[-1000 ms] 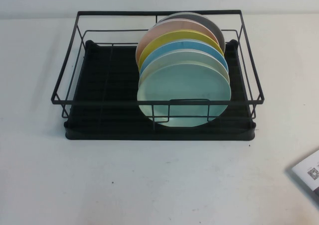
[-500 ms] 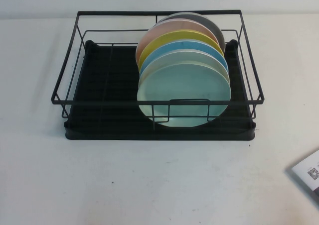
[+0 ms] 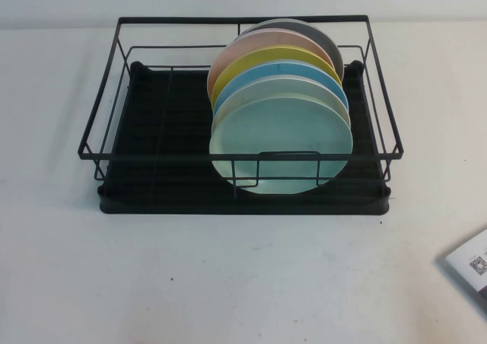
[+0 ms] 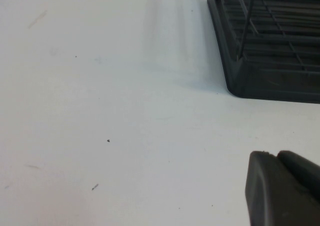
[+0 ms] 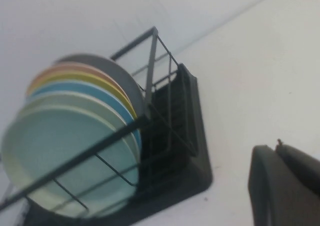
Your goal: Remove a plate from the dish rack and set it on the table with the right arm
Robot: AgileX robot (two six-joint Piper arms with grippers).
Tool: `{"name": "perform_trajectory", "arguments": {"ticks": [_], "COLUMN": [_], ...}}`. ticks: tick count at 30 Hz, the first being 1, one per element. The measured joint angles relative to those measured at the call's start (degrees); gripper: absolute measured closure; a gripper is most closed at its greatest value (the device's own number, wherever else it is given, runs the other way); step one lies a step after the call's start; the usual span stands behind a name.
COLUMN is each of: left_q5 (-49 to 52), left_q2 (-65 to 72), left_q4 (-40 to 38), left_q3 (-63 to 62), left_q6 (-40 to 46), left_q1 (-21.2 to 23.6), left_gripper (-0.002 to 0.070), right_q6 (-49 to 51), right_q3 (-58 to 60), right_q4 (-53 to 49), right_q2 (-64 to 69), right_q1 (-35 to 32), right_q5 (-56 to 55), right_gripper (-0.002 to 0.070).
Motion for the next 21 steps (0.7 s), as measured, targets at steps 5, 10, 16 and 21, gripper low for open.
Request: {"name": "perform_trajectory", "arguments": {"ticks": [5,10,16,21], "left_q5": [0.00,0.00,0.00,0.00], "left_q2": [0.00,0.00,0.00,0.00], "left_q4": [0.00,0.00,0.00,0.00], "left_q3": [0.00,0.00,0.00,0.00], "left_q6": [0.00,0.00,0.00,0.00], "left_q1": [0.00,0.00,0.00,0.00], "left_gripper": [0.0679,0.0679,0.0679,0.0679], "right_q6": [0.00,0.00,0.00,-0.89], "right_q3": [0.00,0.00,-4.03,-16.26], "right_q4": [10.47,12.81,10.69,1.53], "right_q2": [0.00,0.00,2.54,18.34], "right_q1": [0.00,0.00,0.00,0.00], "right_q5": [-2.70,-3.49,0.16,10.73], "right_gripper": [0.0694,0.0694,0.0694,0.0694]}}
